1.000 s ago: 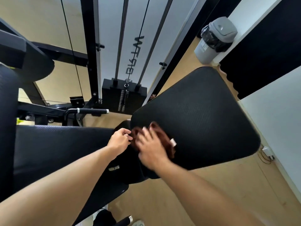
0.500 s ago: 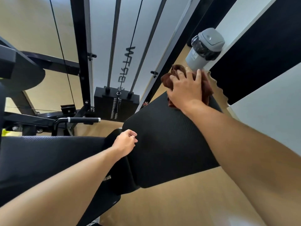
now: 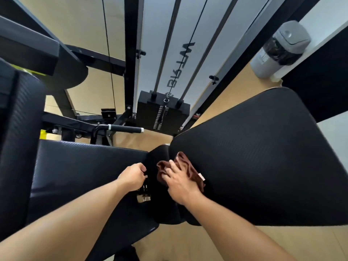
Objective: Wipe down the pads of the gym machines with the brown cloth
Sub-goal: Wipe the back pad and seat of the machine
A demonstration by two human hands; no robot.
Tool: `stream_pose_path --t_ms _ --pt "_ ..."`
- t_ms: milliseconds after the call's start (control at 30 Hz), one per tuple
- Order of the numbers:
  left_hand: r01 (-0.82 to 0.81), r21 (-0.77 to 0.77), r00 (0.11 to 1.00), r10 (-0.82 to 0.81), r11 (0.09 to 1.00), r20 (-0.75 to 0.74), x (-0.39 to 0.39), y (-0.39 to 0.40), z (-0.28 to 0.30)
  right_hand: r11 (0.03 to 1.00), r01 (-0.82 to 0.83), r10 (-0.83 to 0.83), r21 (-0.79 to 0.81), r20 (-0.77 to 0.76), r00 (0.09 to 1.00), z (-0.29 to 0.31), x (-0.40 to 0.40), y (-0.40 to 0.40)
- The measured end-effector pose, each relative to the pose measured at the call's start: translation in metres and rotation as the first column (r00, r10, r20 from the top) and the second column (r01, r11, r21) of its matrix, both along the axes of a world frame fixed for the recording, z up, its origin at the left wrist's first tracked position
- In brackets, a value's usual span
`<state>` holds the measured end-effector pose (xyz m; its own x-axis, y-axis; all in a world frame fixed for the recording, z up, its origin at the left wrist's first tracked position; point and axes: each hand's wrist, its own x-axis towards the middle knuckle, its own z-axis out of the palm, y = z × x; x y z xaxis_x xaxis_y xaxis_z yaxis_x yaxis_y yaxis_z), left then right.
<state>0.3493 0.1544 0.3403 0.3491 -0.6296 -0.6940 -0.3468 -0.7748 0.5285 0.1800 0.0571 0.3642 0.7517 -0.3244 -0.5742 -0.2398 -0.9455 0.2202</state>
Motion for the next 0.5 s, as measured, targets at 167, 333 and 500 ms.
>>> stream_pose_path --t_ms 167,333,500 --pt "-0.063 -0.034 0.998 0.064 0.997 0.029 0.015 -0.004 -0.004 0.953 0.181 -0.123 -0.243 0.234 0.964 0.048 0.054 -0.082" --pt "-0.028 -0.001 1.0 0.028 1.0 -0.01 0.018 -0.01 -0.025 0.899 0.397 -0.342 -0.185 0.271 0.9 0.049 0.111 -0.114" --pt "-0.134 0.006 0.99 0.134 0.991 -0.033 0.03 -0.017 -0.047 0.959 0.273 -0.265 -0.069 0.104 0.959 -0.026 0.143 -0.084"
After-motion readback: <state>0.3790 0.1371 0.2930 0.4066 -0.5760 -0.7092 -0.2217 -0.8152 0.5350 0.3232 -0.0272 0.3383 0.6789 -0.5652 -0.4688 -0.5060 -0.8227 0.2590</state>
